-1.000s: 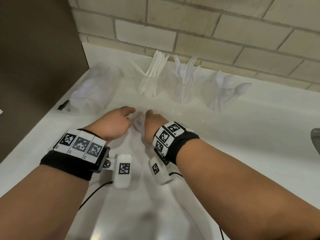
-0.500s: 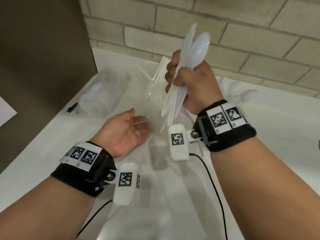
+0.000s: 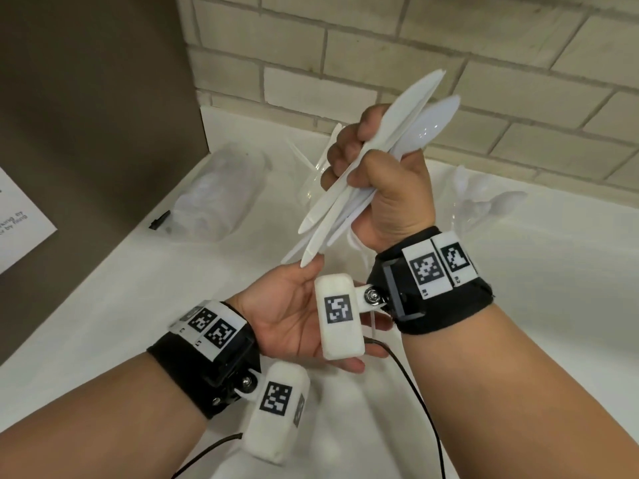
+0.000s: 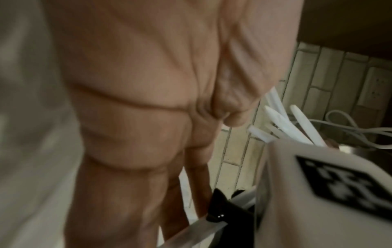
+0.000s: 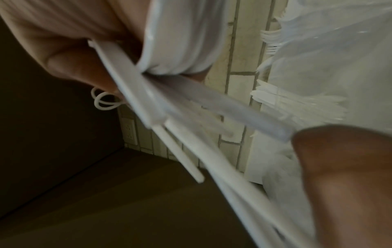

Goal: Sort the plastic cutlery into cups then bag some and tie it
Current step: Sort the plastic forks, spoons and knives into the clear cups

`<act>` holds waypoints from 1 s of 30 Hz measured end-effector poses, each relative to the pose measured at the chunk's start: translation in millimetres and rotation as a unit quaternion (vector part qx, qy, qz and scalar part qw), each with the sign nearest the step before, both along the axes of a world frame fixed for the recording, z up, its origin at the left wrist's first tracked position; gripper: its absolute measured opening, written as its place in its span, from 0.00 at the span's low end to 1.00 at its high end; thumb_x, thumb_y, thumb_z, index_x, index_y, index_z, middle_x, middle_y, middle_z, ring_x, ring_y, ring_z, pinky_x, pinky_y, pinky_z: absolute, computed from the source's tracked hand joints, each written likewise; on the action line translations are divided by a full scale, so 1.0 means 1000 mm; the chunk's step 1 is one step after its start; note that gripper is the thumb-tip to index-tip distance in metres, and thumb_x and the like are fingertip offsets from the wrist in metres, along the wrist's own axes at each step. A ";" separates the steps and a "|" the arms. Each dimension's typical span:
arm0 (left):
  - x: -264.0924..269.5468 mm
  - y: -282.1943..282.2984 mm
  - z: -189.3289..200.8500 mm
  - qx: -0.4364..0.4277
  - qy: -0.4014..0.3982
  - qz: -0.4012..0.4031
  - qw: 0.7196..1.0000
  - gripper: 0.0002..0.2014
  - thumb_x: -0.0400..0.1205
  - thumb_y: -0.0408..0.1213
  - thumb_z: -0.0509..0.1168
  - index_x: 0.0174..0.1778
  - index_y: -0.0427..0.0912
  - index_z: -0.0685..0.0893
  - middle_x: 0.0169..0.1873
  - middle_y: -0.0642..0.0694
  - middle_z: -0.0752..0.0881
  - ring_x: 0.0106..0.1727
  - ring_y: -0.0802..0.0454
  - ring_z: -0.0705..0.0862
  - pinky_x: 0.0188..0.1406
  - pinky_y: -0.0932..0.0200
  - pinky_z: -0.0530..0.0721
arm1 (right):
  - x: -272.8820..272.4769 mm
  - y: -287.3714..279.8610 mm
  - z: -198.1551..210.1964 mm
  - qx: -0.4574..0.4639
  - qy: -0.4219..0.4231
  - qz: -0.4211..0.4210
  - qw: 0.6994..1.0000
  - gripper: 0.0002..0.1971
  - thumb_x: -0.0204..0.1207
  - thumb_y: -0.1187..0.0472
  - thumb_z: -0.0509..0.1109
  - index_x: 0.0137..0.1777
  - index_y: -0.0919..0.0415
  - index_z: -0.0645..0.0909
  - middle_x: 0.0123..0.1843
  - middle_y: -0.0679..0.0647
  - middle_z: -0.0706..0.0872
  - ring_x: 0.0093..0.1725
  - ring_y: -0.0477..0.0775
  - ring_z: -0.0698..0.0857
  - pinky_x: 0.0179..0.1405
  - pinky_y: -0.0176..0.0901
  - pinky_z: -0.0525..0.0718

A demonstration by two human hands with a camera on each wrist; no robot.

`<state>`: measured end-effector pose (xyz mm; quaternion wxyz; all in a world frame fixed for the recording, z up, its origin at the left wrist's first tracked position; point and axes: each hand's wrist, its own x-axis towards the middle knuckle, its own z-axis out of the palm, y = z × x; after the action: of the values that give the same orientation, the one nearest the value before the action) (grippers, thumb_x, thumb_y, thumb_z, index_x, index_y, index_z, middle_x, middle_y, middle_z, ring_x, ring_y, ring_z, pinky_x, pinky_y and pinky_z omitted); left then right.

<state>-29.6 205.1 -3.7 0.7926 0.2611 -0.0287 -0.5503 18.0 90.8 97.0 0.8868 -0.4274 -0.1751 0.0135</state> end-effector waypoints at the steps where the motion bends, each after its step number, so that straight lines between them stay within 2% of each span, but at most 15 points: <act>1: -0.001 0.000 0.001 -0.005 -0.008 -0.003 1.000 0.34 0.80 0.62 0.51 0.63 0.36 0.85 0.62 0.30 0.84 0.64 0.26 0.80 0.66 0.34 0.76 | 0.001 -0.001 -0.001 0.005 0.011 -0.010 1.000 0.16 0.53 0.80 0.52 0.35 0.61 0.72 0.27 0.52 0.73 0.29 0.53 0.69 0.31 0.41 0.66; 2: -0.002 0.000 -0.001 0.002 -0.023 0.005 1.000 0.31 0.79 0.59 0.57 0.63 0.36 0.85 0.61 0.31 0.85 0.61 0.30 0.83 0.62 0.38 0.80 | 0.002 -0.003 -0.002 0.011 0.023 -0.020 0.999 0.16 0.53 0.79 0.52 0.35 0.61 0.71 0.26 0.52 0.73 0.29 0.53 0.69 0.31 0.40 0.67; 4: -0.003 -0.001 -0.005 0.028 -0.072 0.032 0.996 0.21 0.75 0.45 0.71 0.61 0.37 0.86 0.56 0.34 0.87 0.54 0.40 0.88 0.54 0.50 0.86 | 0.004 -0.005 -0.001 0.020 0.044 -0.038 0.998 0.16 0.54 0.79 0.52 0.35 0.60 0.71 0.26 0.52 0.73 0.29 0.52 0.70 0.30 0.39 0.69; 5: -0.003 -0.002 -0.007 0.041 -0.091 0.039 0.994 0.19 0.74 0.36 0.72 0.61 0.37 0.85 0.54 0.36 0.88 0.51 0.43 0.89 0.49 0.53 0.87 | 0.004 -0.006 0.000 0.021 0.052 -0.042 0.998 0.16 0.54 0.78 0.53 0.35 0.59 0.71 0.26 0.51 0.73 0.28 0.52 0.71 0.30 0.39 0.69; 7: -0.003 -0.004 -0.008 0.069 -0.107 0.037 0.991 0.15 0.79 0.24 0.62 0.61 0.37 0.81 0.50 0.41 0.89 0.46 0.47 0.89 0.42 0.56 0.86 | 0.005 -0.006 0.001 0.018 0.060 -0.040 0.997 0.16 0.54 0.78 0.53 0.36 0.59 0.71 0.26 0.51 0.74 0.28 0.51 0.71 0.30 0.38 0.69; 9: -0.003 -0.005 -0.008 0.099 -0.136 0.037 0.985 0.17 0.81 0.20 0.55 0.60 0.39 0.81 0.49 0.43 0.88 0.45 0.47 0.88 0.39 0.55 0.85 | 0.004 -0.006 0.002 0.014 0.058 -0.034 0.998 0.15 0.53 0.77 0.53 0.36 0.59 0.71 0.26 0.51 0.74 0.28 0.51 0.70 0.30 0.38 0.68; 13: -0.003 -0.012 -0.007 0.102 -0.209 0.015 0.973 0.17 0.83 0.21 0.55 0.63 0.39 0.79 0.54 0.40 0.86 0.58 0.34 0.83 0.54 0.44 0.84 | 0.003 -0.005 0.003 0.021 0.060 -0.016 0.998 0.16 0.53 0.78 0.53 0.35 0.59 0.72 0.26 0.51 0.73 0.28 0.52 0.70 0.29 0.38 0.68; 15: -0.003 -0.018 -0.005 0.108 -0.215 0.015 0.971 0.12 0.85 0.24 0.55 0.54 0.39 0.83 0.46 0.40 0.88 0.51 0.38 0.87 0.52 0.46 0.86 | 0.002 -0.003 0.003 0.021 0.059 -0.006 0.998 0.16 0.53 0.78 0.53 0.33 0.59 0.73 0.27 0.52 0.73 0.28 0.52 0.70 0.29 0.39 0.68; 17: -0.002 -0.021 -0.003 0.100 -0.187 0.037 0.976 0.11 0.84 0.30 0.56 0.47 0.39 0.85 0.41 0.39 0.88 0.43 0.42 0.89 0.46 0.50 0.87 | 0.001 -0.001 0.003 0.007 0.052 -0.004 0.999 0.16 0.53 0.79 0.53 0.33 0.59 0.74 0.27 0.53 0.73 0.28 0.52 0.70 0.30 0.40 0.68; 19: 0.002 -0.022 -0.006 0.110 -0.148 0.079 0.980 0.09 0.81 0.33 0.56 0.49 0.36 0.82 0.40 0.38 0.88 0.41 0.42 0.89 0.46 0.49 0.87 | -0.001 0.000 0.003 -0.010 0.044 -0.009 0.999 0.16 0.53 0.79 0.54 0.34 0.61 0.74 0.28 0.54 0.72 0.29 0.53 0.70 0.32 0.41 0.68; 21: 0.007 -0.020 -0.013 0.132 -0.137 0.124 0.974 0.07 0.79 0.31 0.58 0.49 0.36 0.80 0.42 0.38 0.86 0.44 0.40 0.88 0.49 0.47 0.85 | -0.002 -0.001 0.002 -0.020 0.042 -0.010 0.999 0.16 0.53 0.79 0.54 0.34 0.61 0.74 0.28 0.54 0.72 0.29 0.53 0.70 0.32 0.41 0.68; 23: 0.011 -0.015 -0.018 0.136 -0.130 0.172 0.967 0.07 0.76 0.27 0.61 0.42 0.37 0.84 0.43 0.40 0.85 0.45 0.43 0.85 0.50 0.48 0.83 | -0.002 -0.004 0.002 -0.032 0.038 -0.015 0.999 0.16 0.52 0.79 0.54 0.34 0.61 0.75 0.28 0.54 0.72 0.28 0.53 0.69 0.30 0.40 0.68; 26: 0.014 -0.006 -0.016 0.091 -0.062 0.229 0.967 0.12 0.69 0.22 0.65 0.44 0.36 0.88 0.47 0.41 0.89 0.45 0.47 0.89 0.49 0.50 0.88 | -0.001 -0.008 0.001 -0.076 0.017 -0.046 0.996 0.16 0.51 0.79 0.55 0.34 0.62 0.76 0.28 0.54 0.72 0.27 0.53 0.70 0.29 0.39 0.71; 28: 0.015 -0.001 -0.013 0.065 -0.024 0.236 0.969 0.14 0.72 0.26 0.61 0.47 0.34 0.90 0.49 0.35 0.90 0.45 0.44 0.91 0.48 0.50 0.88 | 0.001 -0.009 0.002 -0.101 0.005 -0.070 0.992 0.16 0.49 0.79 0.56 0.33 0.62 0.76 0.28 0.54 0.72 0.27 0.53 0.71 0.29 0.40 0.72; 30: 0.016 0.002 -0.010 0.062 0.003 0.239 0.969 0.20 0.80 0.39 0.54 0.52 0.33 0.89 0.53 0.31 0.88 0.46 0.41 0.91 0.50 0.48 0.88 | 0.003 -0.010 0.002 -0.113 0.008 -0.082 0.990 0.16 0.49 0.78 0.57 0.33 0.61 0.76 0.29 0.54 0.72 0.28 0.53 0.71 0.28 0.40 0.73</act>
<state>-13.9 206.8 -13.8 0.8832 0.3077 0.0709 -0.3467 21.1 80.9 99.4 0.8322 -0.5380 -0.1293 -0.0362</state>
